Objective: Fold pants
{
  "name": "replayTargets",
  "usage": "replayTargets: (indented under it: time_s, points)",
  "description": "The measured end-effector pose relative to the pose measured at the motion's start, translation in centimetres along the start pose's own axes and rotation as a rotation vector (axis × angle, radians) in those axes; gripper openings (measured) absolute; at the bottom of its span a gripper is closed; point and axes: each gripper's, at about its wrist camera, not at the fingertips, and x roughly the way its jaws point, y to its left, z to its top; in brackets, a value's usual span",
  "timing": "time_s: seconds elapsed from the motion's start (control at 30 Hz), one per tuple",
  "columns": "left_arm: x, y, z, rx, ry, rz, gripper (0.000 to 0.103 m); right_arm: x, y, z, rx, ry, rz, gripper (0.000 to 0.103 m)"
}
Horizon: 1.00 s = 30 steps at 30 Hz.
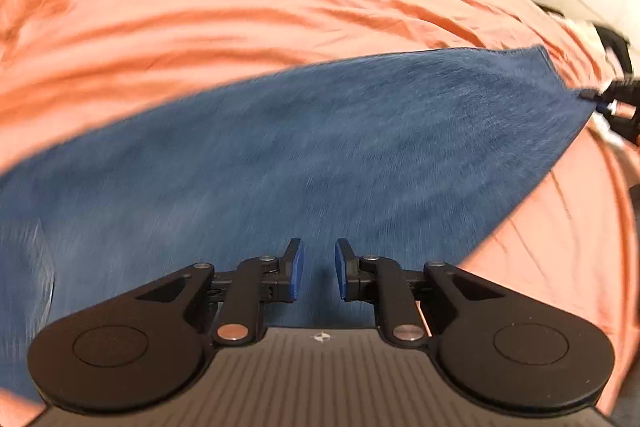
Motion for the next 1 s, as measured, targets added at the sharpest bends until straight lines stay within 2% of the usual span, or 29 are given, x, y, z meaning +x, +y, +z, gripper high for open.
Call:
replayTargets:
  time_s: [0.17, 0.37, 0.63, 0.87, 0.97, 1.0]
  points:
    - [4.3, -1.8, 3.8, 0.087, -0.020, -0.015, 0.020, 0.1, 0.7, -0.2, -0.069, -0.020, -0.054, 0.004]
    - [9.6, -2.4, 8.7, 0.070, -0.050, -0.043, 0.020, 0.4, 2.4, -0.7, -0.215, -0.054, -0.100, 0.004]
    - [15.2, -2.6, 13.1, 0.016, -0.025, -0.012, 0.018, 0.8, 2.2, -0.4, -0.236, -0.050, -0.086, 0.004]
    - [16.0, -2.7, 13.3, -0.004, -0.033, -0.005, 0.014, 1.1, 2.2, -0.5, -0.258, -0.051, -0.090, 0.004]
    - [14.4, -3.5, 13.4, 0.047, -0.052, 0.027, 0.014, 1.0, 2.2, -0.6, -0.256, -0.057, -0.091, 0.004]
    - [13.6, -3.8, 13.1, 0.061, -0.065, 0.016, 0.014, 0.9, 2.2, -0.6, -0.255, -0.058, -0.094, 0.004]
